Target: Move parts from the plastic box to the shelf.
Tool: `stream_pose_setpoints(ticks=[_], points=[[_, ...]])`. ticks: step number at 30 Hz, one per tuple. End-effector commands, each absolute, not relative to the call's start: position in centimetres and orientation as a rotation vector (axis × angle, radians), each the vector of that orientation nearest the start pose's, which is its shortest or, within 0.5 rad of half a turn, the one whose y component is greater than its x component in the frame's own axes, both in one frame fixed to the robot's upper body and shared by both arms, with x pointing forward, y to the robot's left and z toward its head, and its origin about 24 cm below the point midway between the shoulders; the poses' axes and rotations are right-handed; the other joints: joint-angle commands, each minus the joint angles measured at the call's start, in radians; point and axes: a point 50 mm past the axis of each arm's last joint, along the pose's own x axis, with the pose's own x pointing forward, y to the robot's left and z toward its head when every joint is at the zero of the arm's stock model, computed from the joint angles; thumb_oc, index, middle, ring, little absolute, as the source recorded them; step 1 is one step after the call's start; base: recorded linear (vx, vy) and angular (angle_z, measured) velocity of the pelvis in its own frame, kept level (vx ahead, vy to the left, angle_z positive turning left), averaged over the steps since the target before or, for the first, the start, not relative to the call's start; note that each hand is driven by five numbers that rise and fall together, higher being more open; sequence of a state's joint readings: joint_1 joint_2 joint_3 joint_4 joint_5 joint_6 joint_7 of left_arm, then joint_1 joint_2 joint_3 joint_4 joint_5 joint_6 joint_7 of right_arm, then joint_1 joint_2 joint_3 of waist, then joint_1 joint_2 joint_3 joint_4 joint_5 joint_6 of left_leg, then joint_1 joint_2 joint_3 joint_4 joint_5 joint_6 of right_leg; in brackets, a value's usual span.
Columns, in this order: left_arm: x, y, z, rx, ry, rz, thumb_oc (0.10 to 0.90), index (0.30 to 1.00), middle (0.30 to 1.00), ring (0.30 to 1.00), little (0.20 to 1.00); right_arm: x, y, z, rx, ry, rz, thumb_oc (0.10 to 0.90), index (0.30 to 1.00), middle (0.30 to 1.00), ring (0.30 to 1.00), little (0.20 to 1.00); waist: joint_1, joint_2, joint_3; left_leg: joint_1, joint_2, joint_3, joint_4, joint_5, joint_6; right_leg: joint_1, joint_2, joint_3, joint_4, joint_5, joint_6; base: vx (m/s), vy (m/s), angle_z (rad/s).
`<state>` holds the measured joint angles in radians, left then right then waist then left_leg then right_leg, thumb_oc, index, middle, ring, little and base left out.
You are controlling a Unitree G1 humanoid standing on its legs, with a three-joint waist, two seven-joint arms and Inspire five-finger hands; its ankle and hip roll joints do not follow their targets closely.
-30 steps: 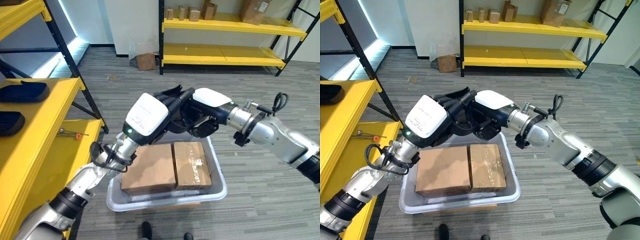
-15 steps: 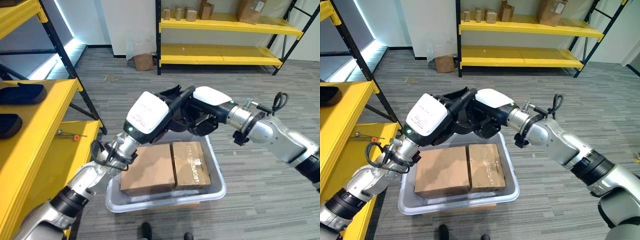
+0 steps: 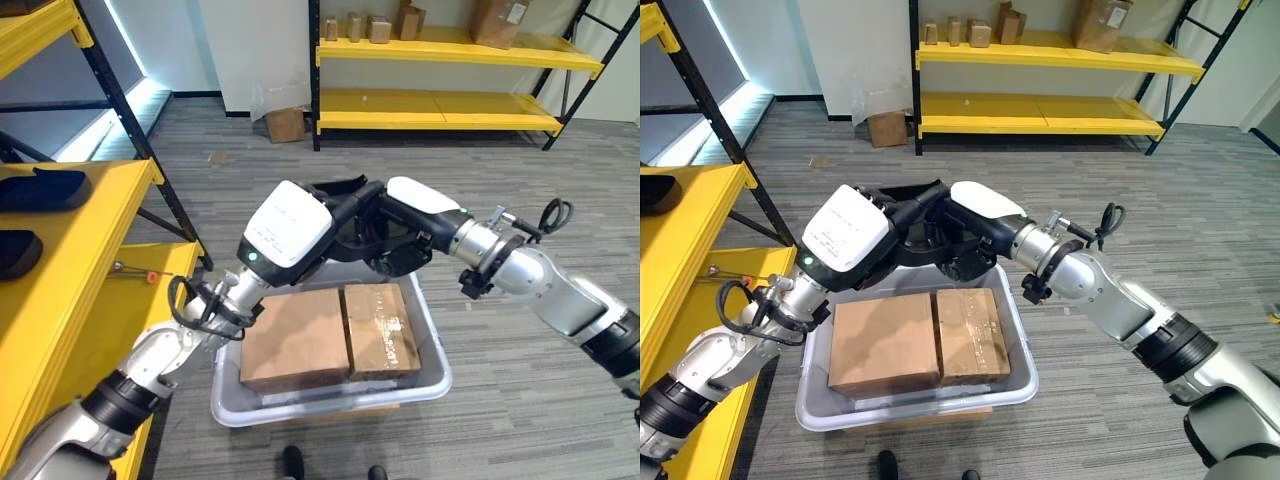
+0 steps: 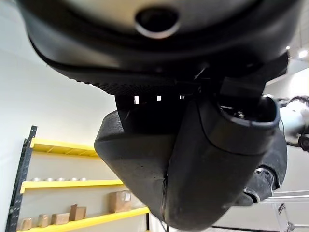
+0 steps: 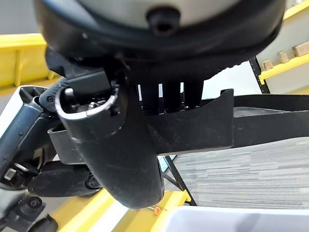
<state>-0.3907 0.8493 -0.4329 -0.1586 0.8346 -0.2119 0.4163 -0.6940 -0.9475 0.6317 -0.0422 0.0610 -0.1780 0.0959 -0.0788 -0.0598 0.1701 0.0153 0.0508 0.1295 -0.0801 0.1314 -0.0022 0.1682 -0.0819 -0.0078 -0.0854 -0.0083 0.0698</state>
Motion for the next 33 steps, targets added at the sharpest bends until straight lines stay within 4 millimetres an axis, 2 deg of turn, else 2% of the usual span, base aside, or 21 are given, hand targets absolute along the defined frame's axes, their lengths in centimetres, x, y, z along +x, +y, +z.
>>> stream_pose_setpoints(ticks=[1, 4, 12, 17, 25, 29, 32, 33], points=[[27.4, 18.7, 15.3, 1.579, -0.83, -0.107, 0.4, 0.3, 0.3, 0.3, 0.3, 29.8, -16.0, 28.7, -0.765, -0.903, 0.332, 0.9, 1.0, 1.0, 1.0, 1.0, 0.018, -0.02, -0.18, 0.065, 0.142, -0.025, -0.007, -0.105, -0.08, -0.045, -0.1, -0.026, 0.02, -0.025, 0.073, 0.04, -0.002, -0.01], [27.0, 19.8, 15.6, 1.595, -0.807, -0.077, 0.4, 0.3, 0.3, 0.3, 0.3, 29.2, -17.9, 27.8, -0.749, -0.875, 0.277, 0.9, 1.0, 1.0, 1.0, 1.0, 0.015, -0.012, -0.175, 0.06, 0.142, -0.025, -0.007, -0.096, -0.079, -0.05, -0.101, -0.029, 0.023, -0.019, 0.073, 0.0, 0.0, 0.0], [26.7, 20.8, 15.8, 1.606, -0.78, -0.043, 0.4, 0.3, 0.3, 0.3, 0.3, 28.4, -20.0, 26.6, -0.71, -0.836, 0.204, 0.9, 1.0, 1.0, 1.0, 1.0, 0.008, -0.005, -0.174, 0.066, 0.141, -0.024, -0.007, -0.107, -0.079, -0.046, -0.102, -0.028, 0.022, -0.027, 0.076, 0.0, 0.0, 0.0], [26.4, 21.7, 15.9, 1.605, -0.752, -0.012, 0.4, 0.3, 0.3, 0.3, 0.3, 27.7, -22.2, 25.3, -0.658, -0.79, 0.112, 0.9, 1.0, 1.0, 1.0, 1.0, 0.002, 0.005, -0.172, 0.068, 0.14, -0.023, -0.006, -0.109, -0.078, -0.047, -0.103, -0.027, 0.022, -0.028, 0.077, 0.0, 0.0, 0.0], [25.9, 23.0, 17.1, 1.612, -0.75, 0.063, 0.4, 0.3, 0.3, 0.3, 0.3, 26.3, -25.7, 23.9, -0.625, -0.738, -0.052, 0.9, 1.0, 1.0, 1.0, 1.0, -0.009, 0.015, -0.169, 0.069, 0.137, -0.019, -0.007, -0.112, -0.077, -0.05, -0.105, -0.021, 0.02, -0.028, 0.078, 0.01, -0.003, -0.03], [25.7, 23.2, 17.4, 1.61, -0.753, 0.082, 0.4, 0.3, 0.3, 0.3, 0.3, 25.7, -26.2, 23.6, -0.604, -0.736, -0.084, 0.9, 1.0, 1.0, 1.0, 1.0, -0.012, 0.017, -0.169, 0.069, 0.135, -0.018, -0.007, -0.114, -0.076, -0.051, -0.105, -0.018, 0.019, -0.029, 0.078, 0.01, -0.01, -0.05], [25.4, 23.8, 17.4, 1.597, -0.733, 0.119, 0.4, 0.3, 0.3, 0.3, 0.3, 24.9, -26.7, 22.4, -0.557, -0.719, -0.118, 0.9, 1.0, 1.0, 1.0, 1.0, -0.015, 0.022, -0.166, 0.069, 0.135, -0.017, -0.007, -0.116, -0.074, -0.053, -0.103, -0.015, 0.019, -0.031, 0.077, 0.01, -0.021, -0.02], [24.9, 24.6, 17.2, 1.572, -0.698, 0.168, 0.4, 0.3, 0.3, 0.3, 0.3, 24.1, -26.9, 21.2, -0.515, -0.694, -0.143, 0.9, 1.0, 1.0, 1.0, 1.0, -0.017, 0.029, -0.16, 0.07, 0.134, -0.018, -0.007, -0.116, -0.074, -0.053, -0.103, -0.013, 0.02, -0.034, 0.075, 0.01, -0.032, -0.03]])
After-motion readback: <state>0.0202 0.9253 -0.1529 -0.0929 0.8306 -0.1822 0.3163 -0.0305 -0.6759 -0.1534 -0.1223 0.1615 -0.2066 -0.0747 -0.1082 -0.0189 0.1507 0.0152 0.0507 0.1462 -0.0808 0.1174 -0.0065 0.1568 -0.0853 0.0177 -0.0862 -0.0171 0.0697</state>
